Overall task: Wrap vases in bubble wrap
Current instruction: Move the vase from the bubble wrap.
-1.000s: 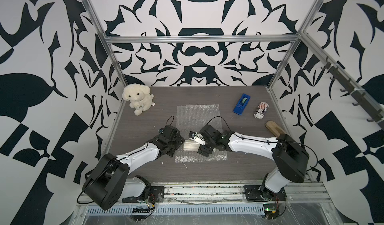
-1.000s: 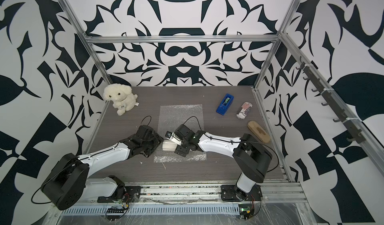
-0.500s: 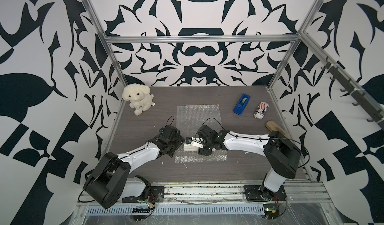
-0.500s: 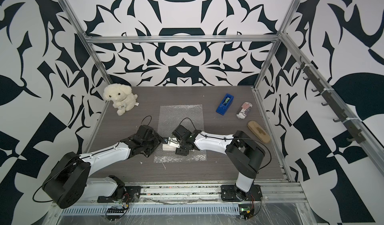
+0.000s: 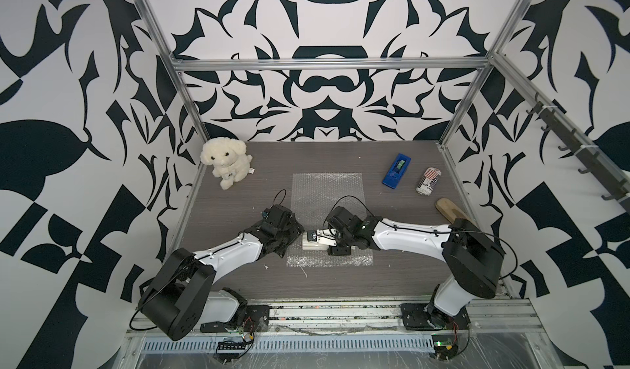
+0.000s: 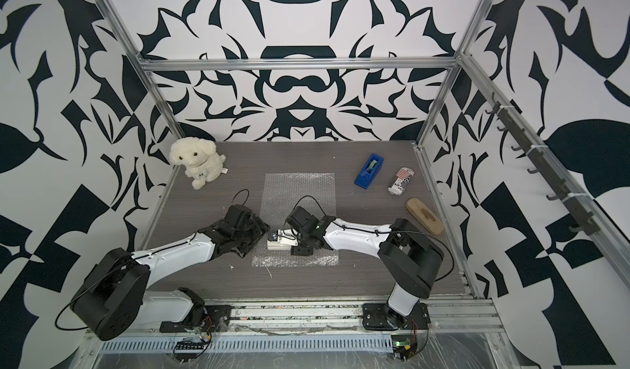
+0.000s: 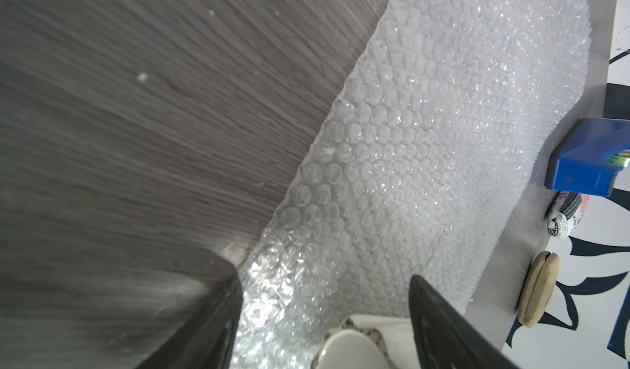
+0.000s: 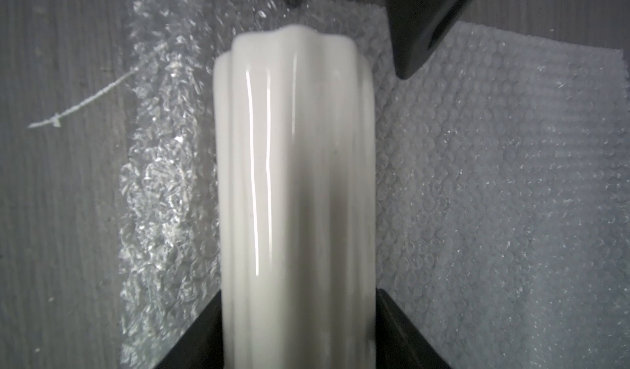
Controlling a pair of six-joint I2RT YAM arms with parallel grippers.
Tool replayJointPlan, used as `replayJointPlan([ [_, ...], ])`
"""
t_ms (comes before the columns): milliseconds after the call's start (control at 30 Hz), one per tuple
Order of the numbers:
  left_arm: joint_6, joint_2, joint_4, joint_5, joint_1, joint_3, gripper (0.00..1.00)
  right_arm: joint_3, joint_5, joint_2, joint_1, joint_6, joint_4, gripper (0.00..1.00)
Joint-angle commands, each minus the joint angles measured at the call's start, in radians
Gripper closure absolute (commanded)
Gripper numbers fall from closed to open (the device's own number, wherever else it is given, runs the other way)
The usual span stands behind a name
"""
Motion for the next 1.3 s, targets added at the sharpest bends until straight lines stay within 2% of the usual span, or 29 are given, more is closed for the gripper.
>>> replayJointPlan([
  [0,0.005,-0.005,-0.039,0.006,0.002,-0.035,0.21,0.011,-0.036,-0.045,0.003,0.005,0.056,0.4],
  [333,0.004,-0.017,-0.051,0.003,0.003,-0.035,0.2,0.0,-0.012,-0.013,0.004,-0.006,0.031,0.33],
  [700,0.006,-0.012,-0.04,0.012,0.002,-0.039,0.2,-0.019,0.0,-0.072,0.015,-0.036,0.011,0.13],
  [767,0.007,-0.011,-0.039,0.011,0.003,-0.038,0.2,-0.026,0.042,-0.08,0.03,-0.051,0.001,0.1],
  [800,0.008,-0.01,-0.039,0.013,0.003,-0.037,0.2,-0.031,0.056,-0.085,0.035,-0.054,-0.002,0.02],
  [833,0.007,-0.011,-0.039,0.012,0.002,-0.038,0.2,-0.037,0.064,-0.09,0.037,-0.054,0.002,0.0],
  [1067,0.015,-0.007,-0.04,0.013,0.002,-0.036,0.2,-0.105,0.11,-0.122,0.074,-0.064,0.056,0.0],
  [1267,0.017,-0.009,-0.039,0.013,0.002,-0.038,0.2,-0.184,0.225,-0.142,0.143,-0.057,0.16,0.0],
])
